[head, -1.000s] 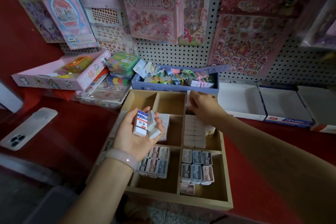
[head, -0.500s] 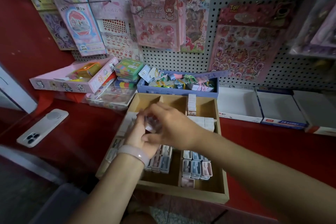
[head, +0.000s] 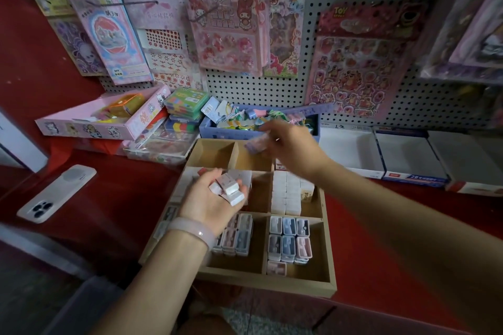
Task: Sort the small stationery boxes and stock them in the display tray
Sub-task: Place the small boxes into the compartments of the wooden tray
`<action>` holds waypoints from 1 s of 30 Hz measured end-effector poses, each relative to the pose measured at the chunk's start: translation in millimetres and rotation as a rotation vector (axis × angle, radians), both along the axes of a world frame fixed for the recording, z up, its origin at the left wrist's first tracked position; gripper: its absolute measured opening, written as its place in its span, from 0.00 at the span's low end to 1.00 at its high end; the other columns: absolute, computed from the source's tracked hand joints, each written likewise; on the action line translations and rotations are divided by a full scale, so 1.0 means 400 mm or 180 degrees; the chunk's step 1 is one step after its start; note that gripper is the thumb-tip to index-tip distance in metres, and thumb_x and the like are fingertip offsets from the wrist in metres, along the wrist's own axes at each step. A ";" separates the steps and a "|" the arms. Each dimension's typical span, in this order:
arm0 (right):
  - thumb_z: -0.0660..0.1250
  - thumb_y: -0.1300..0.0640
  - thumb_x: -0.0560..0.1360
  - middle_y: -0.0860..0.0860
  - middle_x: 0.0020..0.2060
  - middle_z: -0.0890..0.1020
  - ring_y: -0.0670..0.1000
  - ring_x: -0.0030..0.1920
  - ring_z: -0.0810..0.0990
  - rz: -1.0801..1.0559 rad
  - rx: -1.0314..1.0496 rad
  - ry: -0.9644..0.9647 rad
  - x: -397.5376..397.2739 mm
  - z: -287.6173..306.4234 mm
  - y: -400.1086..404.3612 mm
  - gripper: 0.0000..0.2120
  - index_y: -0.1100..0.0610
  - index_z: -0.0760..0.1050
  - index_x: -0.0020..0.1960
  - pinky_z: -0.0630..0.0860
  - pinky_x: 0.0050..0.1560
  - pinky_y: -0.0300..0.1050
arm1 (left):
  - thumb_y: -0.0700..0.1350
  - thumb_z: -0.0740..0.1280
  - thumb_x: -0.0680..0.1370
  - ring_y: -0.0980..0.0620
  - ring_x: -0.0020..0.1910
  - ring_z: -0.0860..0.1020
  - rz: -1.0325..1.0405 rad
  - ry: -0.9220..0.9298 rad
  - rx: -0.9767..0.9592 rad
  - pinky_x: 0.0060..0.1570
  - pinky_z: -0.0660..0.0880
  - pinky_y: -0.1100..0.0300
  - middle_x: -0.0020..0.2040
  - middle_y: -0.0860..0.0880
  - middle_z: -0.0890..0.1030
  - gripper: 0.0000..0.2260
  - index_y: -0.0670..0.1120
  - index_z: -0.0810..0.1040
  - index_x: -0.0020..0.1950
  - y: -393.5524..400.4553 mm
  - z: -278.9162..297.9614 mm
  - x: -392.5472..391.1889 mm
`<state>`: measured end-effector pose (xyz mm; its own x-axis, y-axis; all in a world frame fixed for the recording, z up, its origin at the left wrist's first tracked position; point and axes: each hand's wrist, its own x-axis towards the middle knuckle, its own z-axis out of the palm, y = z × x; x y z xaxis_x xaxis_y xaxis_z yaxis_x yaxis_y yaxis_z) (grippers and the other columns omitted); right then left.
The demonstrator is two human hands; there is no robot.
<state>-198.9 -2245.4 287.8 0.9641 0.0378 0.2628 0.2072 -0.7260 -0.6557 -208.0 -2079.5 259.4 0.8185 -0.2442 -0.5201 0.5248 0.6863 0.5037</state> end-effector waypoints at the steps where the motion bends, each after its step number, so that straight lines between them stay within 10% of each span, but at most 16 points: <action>1: 0.63 0.62 0.77 0.56 0.47 0.82 0.50 0.42 0.80 -0.0187 -0.0145 0.0074 0.017 -0.004 -0.034 0.11 0.61 0.72 0.59 0.78 0.46 0.43 | 0.43 0.60 0.81 0.49 0.41 0.73 -0.0006 0.0053 0.0025 0.42 0.72 0.54 0.39 0.44 0.74 0.09 0.41 0.72 0.41 0.006 -0.002 0.004; 13: 0.60 0.60 0.77 0.55 0.50 0.70 0.55 0.44 0.73 -0.0230 -0.1764 0.0779 0.099 -0.135 -0.066 0.04 0.55 0.66 0.50 0.71 0.41 0.49 | 0.41 0.63 0.79 0.48 0.43 0.76 -0.0135 0.0169 -0.0028 0.43 0.75 0.55 0.44 0.42 0.76 0.04 0.41 0.73 0.47 0.030 -0.020 -0.002; 17: 0.67 0.54 0.75 0.54 0.49 0.74 0.52 0.44 0.71 -0.0562 -0.0995 0.1174 0.104 -0.147 -0.083 0.15 0.57 0.66 0.57 0.68 0.43 0.44 | 0.41 0.63 0.79 0.49 0.39 0.77 -0.0095 0.0143 -0.0031 0.40 0.78 0.57 0.34 0.42 0.79 0.07 0.41 0.73 0.42 0.042 -0.018 0.002; 23: 0.59 0.60 0.79 0.61 0.59 0.77 0.57 0.54 0.76 -0.1048 -0.0143 0.1734 0.117 -0.133 -0.098 0.14 0.64 0.72 0.62 0.74 0.55 0.48 | 0.41 0.63 0.79 0.48 0.43 0.76 -0.0052 0.0200 -0.0053 0.43 0.76 0.55 0.43 0.42 0.75 0.04 0.41 0.73 0.45 0.032 -0.021 -0.004; 27: 0.56 0.67 0.78 0.66 0.60 0.75 0.56 0.47 0.75 -0.0915 0.0617 0.1942 0.124 -0.109 -0.085 0.15 0.70 0.69 0.64 0.76 0.45 0.44 | 0.41 0.63 0.79 0.47 0.45 0.76 -0.0039 0.0158 -0.0102 0.47 0.75 0.54 0.44 0.42 0.76 0.04 0.40 0.74 0.46 0.021 -0.016 -0.010; 30: 0.55 0.63 0.80 0.64 0.62 0.74 0.60 0.58 0.76 -0.0944 0.0367 0.1959 0.125 -0.109 -0.083 0.17 0.65 0.66 0.68 0.75 0.59 0.51 | 0.44 0.62 0.79 0.44 0.47 0.75 0.0046 0.0130 -0.0260 0.51 0.74 0.52 0.49 0.41 0.76 0.07 0.40 0.74 0.50 0.019 -0.012 -0.014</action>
<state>-149.1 -2278.4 244.0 0.9045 -0.2456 -0.3487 -0.4236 -0.6132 -0.6668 -213.5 -2071.9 254.7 0.8008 -0.2756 -0.5318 0.5335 0.7318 0.4240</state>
